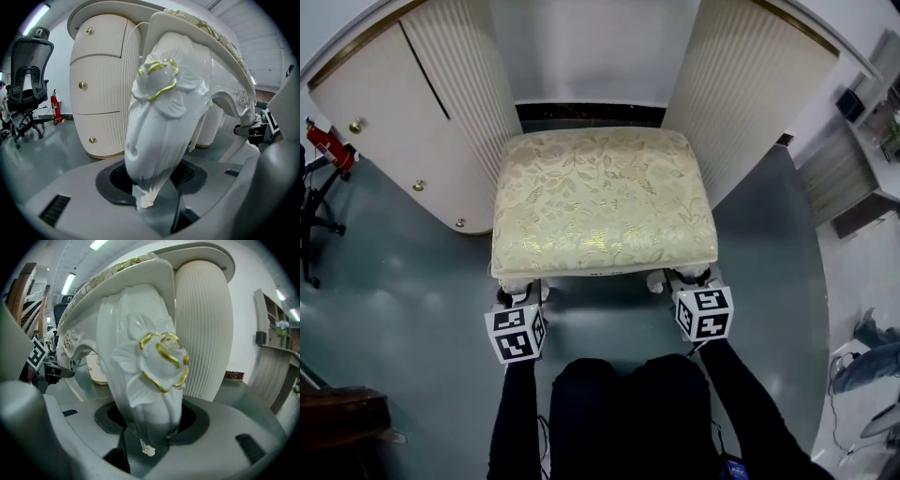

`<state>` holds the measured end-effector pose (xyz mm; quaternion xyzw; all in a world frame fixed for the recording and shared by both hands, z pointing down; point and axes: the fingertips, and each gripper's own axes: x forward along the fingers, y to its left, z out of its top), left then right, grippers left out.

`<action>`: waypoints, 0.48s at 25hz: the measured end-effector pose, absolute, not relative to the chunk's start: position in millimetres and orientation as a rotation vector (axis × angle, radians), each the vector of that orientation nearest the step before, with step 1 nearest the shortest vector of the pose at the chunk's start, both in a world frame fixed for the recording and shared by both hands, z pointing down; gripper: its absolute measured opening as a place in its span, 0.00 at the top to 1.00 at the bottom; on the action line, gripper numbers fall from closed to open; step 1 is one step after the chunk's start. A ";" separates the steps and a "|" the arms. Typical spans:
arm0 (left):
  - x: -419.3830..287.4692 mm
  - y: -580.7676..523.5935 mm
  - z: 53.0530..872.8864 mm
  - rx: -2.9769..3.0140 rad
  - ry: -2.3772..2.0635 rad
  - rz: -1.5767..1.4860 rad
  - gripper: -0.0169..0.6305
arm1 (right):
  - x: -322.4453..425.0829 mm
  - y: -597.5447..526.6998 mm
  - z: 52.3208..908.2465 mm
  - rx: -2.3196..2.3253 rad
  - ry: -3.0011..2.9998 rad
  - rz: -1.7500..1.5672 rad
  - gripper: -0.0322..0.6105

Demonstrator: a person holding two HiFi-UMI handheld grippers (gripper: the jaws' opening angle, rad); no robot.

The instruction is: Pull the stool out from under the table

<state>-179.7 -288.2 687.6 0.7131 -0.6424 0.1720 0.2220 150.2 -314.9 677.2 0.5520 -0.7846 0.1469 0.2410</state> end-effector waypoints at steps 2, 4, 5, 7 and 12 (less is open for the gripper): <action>-179.5 -287.3 687.5 1.966 -1.773 0.478 0.65 | 150.3 -314.2 676.9 1.509 -2.146 0.402 0.62; -179.0 -286.9 687.2 1.962 -1.771 0.479 0.65 | 151.0 -314.3 676.3 1.511 -2.145 0.402 0.62; -178.9 -287.0 686.9 1.961 -1.772 0.479 0.65 | 151.2 -314.4 675.8 1.513 -2.146 0.401 0.62; -179.0 -287.2 685.7 1.962 -1.777 0.475 0.65 | 151.1 -314.5 674.8 1.516 -2.149 0.399 0.62; -179.3 -288.1 684.4 1.964 -1.794 0.458 0.64 | 151.0 -315.5 674.9 1.509 -2.147 0.402 0.62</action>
